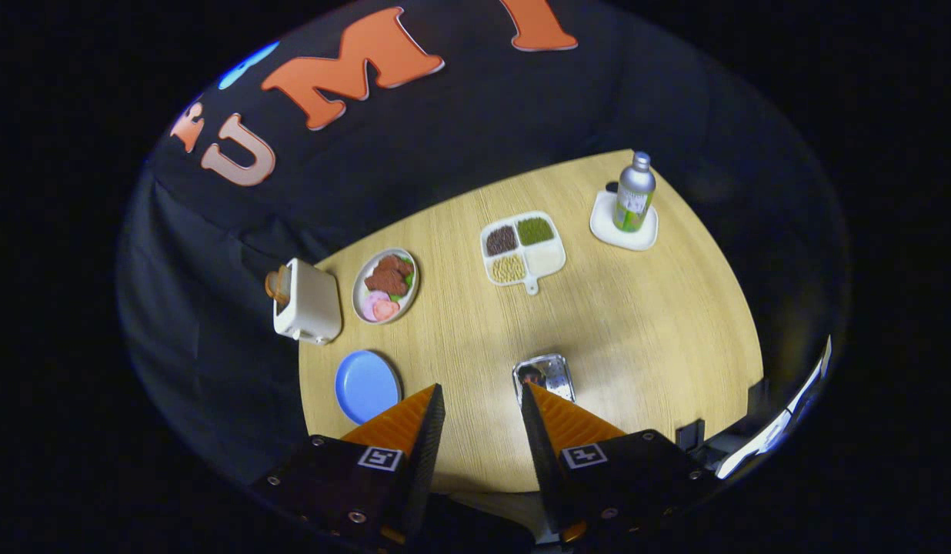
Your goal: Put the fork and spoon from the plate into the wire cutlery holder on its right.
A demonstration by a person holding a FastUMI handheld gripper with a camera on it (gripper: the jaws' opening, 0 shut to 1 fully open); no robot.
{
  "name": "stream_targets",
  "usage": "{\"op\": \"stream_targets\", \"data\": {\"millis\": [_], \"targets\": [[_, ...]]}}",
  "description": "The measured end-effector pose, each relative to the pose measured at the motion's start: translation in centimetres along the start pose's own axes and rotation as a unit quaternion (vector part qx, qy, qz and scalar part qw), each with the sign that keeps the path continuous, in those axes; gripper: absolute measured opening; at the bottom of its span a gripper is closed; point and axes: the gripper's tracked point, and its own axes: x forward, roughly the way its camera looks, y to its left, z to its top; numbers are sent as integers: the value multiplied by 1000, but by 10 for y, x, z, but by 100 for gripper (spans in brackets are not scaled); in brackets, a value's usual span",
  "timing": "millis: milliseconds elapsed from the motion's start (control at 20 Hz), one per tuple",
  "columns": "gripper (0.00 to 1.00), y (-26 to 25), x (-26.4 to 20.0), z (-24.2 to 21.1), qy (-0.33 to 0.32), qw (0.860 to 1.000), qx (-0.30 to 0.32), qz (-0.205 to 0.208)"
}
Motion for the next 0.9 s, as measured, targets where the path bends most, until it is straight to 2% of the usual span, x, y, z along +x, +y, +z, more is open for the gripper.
{"op": "stream_targets", "data": {"millis": [100, 200, 400, 600, 850, 900], "targets": [[68, 6, -12, 25, -69, 998, -7, 4], [71, 12, -22, 47, -134, 991, -12, 10], [73, 15, -58, 84, -252, 966, -55, -3], [76, 29, -94, 112, -357, 930, -86, -1], [82, 41, -146, 139, -472, 872, -129, -17], [86, 45, -156, 140, -489, 862, -135, -17]]}}
